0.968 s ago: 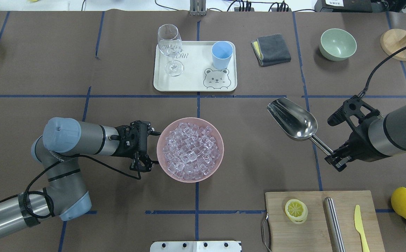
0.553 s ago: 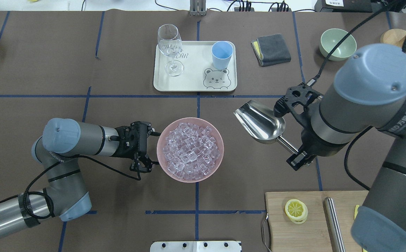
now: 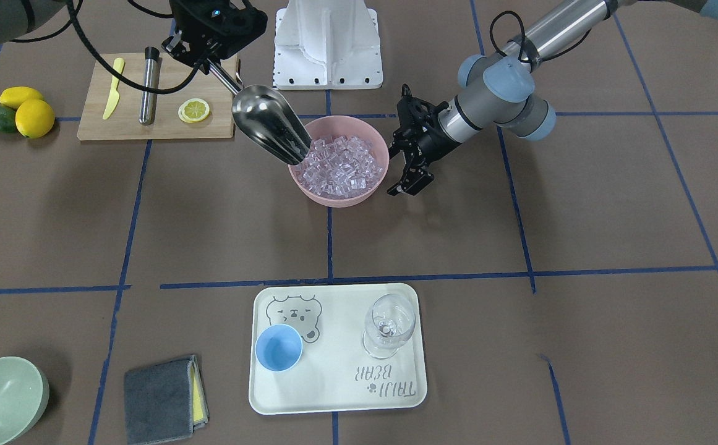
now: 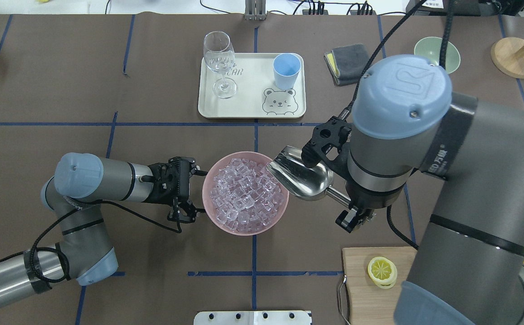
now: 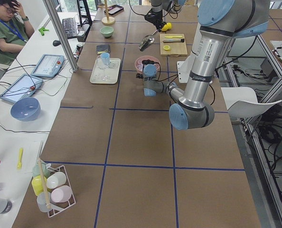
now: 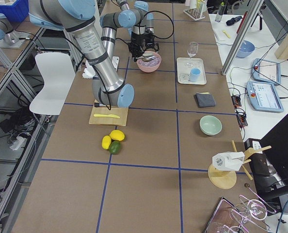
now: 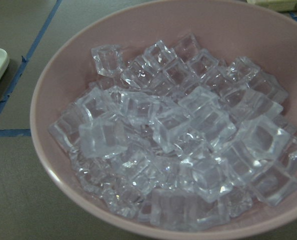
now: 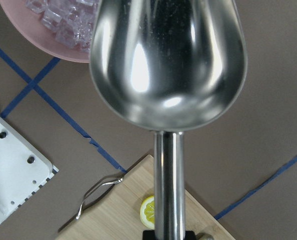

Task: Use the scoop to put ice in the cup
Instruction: 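Lower the scoop with the right gripper into the ice cubes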

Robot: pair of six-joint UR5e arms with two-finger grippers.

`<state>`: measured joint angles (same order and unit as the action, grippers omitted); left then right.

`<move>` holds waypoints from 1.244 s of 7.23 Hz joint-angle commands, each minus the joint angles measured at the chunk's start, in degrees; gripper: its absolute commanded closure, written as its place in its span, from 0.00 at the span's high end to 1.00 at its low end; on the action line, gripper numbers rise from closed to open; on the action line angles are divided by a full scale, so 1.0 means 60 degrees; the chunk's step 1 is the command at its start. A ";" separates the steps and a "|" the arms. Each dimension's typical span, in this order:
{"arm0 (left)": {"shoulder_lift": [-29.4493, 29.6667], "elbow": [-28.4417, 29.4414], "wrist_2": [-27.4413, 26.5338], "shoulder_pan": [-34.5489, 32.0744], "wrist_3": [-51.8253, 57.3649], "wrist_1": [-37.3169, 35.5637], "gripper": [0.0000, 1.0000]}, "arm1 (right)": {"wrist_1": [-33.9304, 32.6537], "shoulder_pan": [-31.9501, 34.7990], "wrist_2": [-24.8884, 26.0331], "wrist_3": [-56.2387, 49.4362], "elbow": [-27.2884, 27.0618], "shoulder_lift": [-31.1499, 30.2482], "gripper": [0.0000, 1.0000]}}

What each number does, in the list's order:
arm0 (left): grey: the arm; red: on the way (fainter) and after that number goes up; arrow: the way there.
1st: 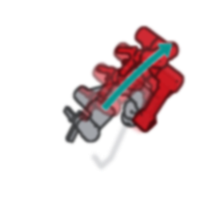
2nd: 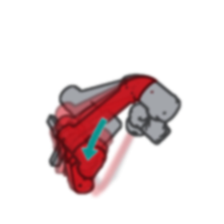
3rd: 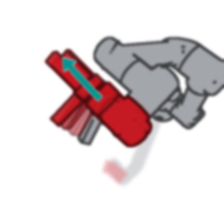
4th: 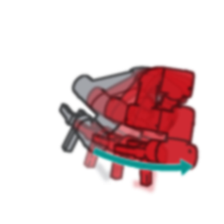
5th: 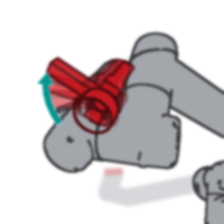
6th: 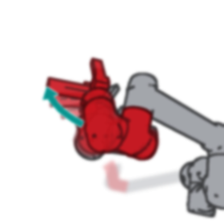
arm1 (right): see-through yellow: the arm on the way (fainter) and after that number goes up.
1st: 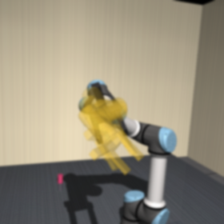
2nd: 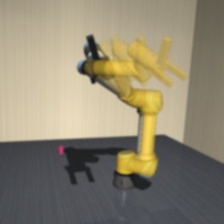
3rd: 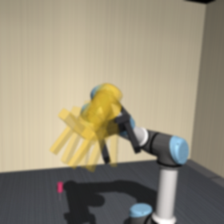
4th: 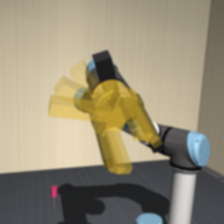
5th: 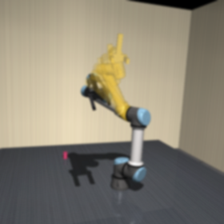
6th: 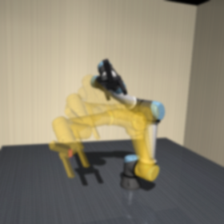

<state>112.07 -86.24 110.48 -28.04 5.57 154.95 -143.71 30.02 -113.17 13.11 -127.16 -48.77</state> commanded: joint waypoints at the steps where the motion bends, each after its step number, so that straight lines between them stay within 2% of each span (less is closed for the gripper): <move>1: 0.0012 0.0003 0.0000 0.0015 -0.0005 0.0001 0.99 | -0.1517 -0.0095 0.0287 -0.1185 0.0552 0.0977 0.00; 3: 0.0012 0.0017 0.0000 0.0015 0.0009 0.0001 0.99 | -0.2382 -0.0139 0.0288 -0.1584 0.1908 0.2086 0.00; 4: 0.0012 0.0018 0.0000 0.0015 0.0009 0.0001 0.99 | -0.2851 -0.0197 0.0302 -0.1875 0.2293 0.2339 0.00; 7: 0.0012 0.0032 0.0000 0.0015 0.0009 0.0001 0.99 | -0.2987 -0.0593 0.0682 -0.2083 0.3332 0.2691 0.00; 9: 0.0027 0.0032 0.0000 0.0015 0.0009 0.0001 0.99 | -0.2973 -0.0812 0.0917 -0.2083 0.3425 0.2693 0.00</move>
<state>112.17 -86.05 110.48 -27.95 5.62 154.95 -161.55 26.02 -108.55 0.65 -107.25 -32.72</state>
